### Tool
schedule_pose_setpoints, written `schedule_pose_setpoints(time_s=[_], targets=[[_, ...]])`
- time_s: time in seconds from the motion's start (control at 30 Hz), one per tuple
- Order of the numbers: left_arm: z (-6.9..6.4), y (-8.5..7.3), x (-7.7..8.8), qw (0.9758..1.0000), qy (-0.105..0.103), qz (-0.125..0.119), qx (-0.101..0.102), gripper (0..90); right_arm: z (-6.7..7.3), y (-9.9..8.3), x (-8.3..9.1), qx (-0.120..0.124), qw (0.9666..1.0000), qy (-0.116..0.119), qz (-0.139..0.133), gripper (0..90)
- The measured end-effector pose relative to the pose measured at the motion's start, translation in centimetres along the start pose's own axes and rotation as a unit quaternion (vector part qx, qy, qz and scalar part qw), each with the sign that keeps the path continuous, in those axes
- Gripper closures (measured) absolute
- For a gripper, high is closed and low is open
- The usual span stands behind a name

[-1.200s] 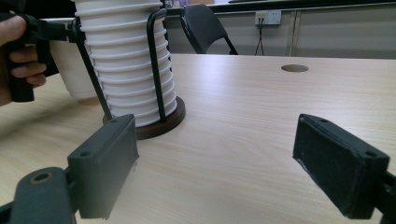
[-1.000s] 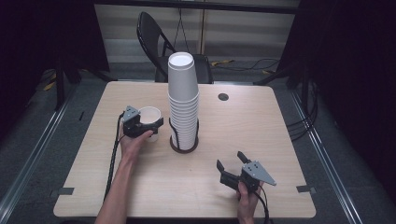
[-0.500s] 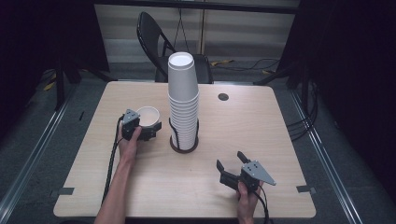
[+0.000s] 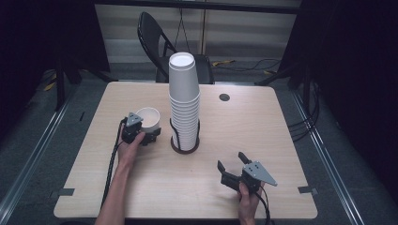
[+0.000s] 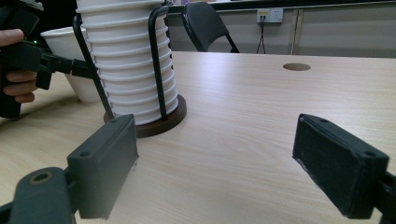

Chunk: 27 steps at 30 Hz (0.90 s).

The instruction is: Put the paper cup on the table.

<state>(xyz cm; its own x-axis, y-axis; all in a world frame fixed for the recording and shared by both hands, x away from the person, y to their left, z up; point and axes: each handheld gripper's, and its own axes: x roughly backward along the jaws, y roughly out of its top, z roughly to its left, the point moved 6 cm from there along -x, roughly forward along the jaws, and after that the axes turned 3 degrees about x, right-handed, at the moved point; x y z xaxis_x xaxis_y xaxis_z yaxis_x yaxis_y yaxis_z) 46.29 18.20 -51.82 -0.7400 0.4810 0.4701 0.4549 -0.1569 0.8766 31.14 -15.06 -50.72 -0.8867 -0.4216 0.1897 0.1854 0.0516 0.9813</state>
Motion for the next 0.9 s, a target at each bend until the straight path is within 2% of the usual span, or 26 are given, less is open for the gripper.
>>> schedule_pose_setpoints(time_s=[0.2,0.3,0.4,0.43,0.5,0.57,0.67,0.73,0.8,0.9], targets=[[0.1,-0.5,0.3,1.0000,0.006,0.006,0.002,15.5,0.0,0.0,0.0,-0.001,1.0000,0.000,0.000,13.3],[0.1,-0.6,0.7,1.0000,0.005,-0.002,0.007,15.5,0.0,0.0,0.0,0.000,1.0000,0.000,0.000,13.3],[0.0,-0.8,1.0,0.9999,0.005,0.001,0.011,15.5,0.0,0.0,0.0,0.000,1.0000,0.000,0.000,13.3],[0.0,-0.8,1.1,1.0000,0.002,0.002,0.007,15.5,0.0,0.0,0.0,-0.001,1.0000,0.000,0.001,13.3],[-0.1,-1.1,1.3,0.9999,0.008,0.005,0.008,15.5,0.0,0.0,0.0,-0.001,1.0000,0.000,-0.001,13.3],[-0.1,-1.2,1.6,0.9999,0.003,0.000,0.013,15.5,0.0,0.0,0.0,-0.001,1.0000,0.000,-0.002,13.3],[-0.1,-1.5,2.2,0.9998,0.008,-0.001,0.016,15.5,0.0,0.0,0.1,-0.003,1.0000,0.001,-0.001,13.3],[0.0,-1.5,2.6,0.9996,0.009,-0.002,0.028,15.5,0.0,0.0,0.1,-0.003,1.0000,0.001,-0.002,13.3],[-0.2,-1.4,3.3,0.9991,0.011,-0.019,0.037,15.5,0.0,0.0,0.0,-0.001,1.0000,0.001,-0.002,13.3],[-0.5,-1.4,4.1,0.9991,0.022,-0.025,0.026,15.5,0.0,0.0,0.1,-0.002,1.0000,0.001,-0.002,13.4]])
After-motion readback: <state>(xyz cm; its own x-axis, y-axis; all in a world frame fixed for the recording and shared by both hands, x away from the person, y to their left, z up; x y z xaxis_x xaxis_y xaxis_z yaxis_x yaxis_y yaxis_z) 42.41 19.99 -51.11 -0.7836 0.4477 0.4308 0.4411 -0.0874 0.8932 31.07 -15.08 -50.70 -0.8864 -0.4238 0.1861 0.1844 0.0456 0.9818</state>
